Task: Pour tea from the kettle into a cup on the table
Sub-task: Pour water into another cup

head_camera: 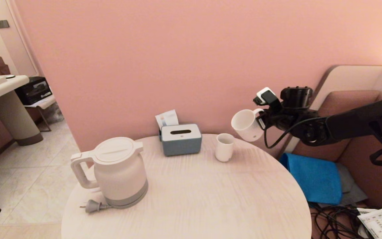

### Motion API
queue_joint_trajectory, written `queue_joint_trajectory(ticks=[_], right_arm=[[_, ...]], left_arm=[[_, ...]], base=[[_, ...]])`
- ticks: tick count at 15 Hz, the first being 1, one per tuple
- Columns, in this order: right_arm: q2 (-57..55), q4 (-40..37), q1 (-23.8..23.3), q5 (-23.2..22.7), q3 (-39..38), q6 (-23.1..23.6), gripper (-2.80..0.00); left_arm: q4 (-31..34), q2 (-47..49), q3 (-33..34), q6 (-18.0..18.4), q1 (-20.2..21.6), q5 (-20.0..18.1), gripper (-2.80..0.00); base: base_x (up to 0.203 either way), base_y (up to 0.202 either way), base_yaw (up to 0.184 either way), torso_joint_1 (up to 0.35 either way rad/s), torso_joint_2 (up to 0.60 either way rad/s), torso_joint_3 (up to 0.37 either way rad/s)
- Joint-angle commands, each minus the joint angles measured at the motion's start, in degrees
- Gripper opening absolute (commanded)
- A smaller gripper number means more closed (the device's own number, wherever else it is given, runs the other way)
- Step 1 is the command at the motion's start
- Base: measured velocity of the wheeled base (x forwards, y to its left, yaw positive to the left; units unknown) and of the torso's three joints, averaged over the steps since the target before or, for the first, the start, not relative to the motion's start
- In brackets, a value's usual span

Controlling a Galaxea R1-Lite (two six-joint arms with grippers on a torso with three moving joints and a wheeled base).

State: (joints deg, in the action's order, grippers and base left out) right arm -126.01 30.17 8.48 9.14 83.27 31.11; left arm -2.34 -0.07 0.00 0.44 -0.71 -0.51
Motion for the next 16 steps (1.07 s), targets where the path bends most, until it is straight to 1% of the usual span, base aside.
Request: queue_joint_trajectory(ticks=[1, 3, 7, 9, 12, 16], right_arm=[[-0.65, 0.24, 0.49, 0.53, 0.69, 0.8, -2.8], [-1.29, 0.15, 1.39, 1.29, 2.36, 1.48, -2.8], [-2.23, 0.15, 2.3, 2.95, 4.68, 5.05, -2.8], [-2.47, 0.08, 2.93, 3.64, 5.64, 6.12, -2.8], [-2.47, -3.07, 3.66, 4.44, 6.87, 6.78, -2.8], [-2.66, -4.33, 4.66, 5.54, 8.31, 8.53, -2.8]], left_arm=[[-0.03, 0.07, 0.0, 0.0, 0.0, -0.02, -2.8], [-0.03, 0.07, 0.0, 0.0, 0.0, 0.07, -2.8], [-0.03, 0.07, 0.0, 0.0, 0.0, -0.02, -2.8], [-0.12, 0.07, 0.0, 0.0, 0.0, -0.02, -2.8], [-0.03, 0.07, 0.0, 0.0, 0.0, -0.02, -2.8], [-0.03, 0.07, 0.0, 0.0, 0.0, -0.02, -2.8]], base=[[0.0, 0.0, 0.0, 0.0, 0.0, 0.0], [0.0, 0.0, 0.0, 0.0, 0.0, 0.0], [0.0, 0.0, 0.0, 0.0, 0.0, 0.0], [0.0, 0.0, 0.0, 0.0, 0.0, 0.0], [0.0, 0.0, 0.0, 0.0, 0.0, 0.0], [0.0, 0.0, 0.0, 0.0, 0.0, 0.0]])
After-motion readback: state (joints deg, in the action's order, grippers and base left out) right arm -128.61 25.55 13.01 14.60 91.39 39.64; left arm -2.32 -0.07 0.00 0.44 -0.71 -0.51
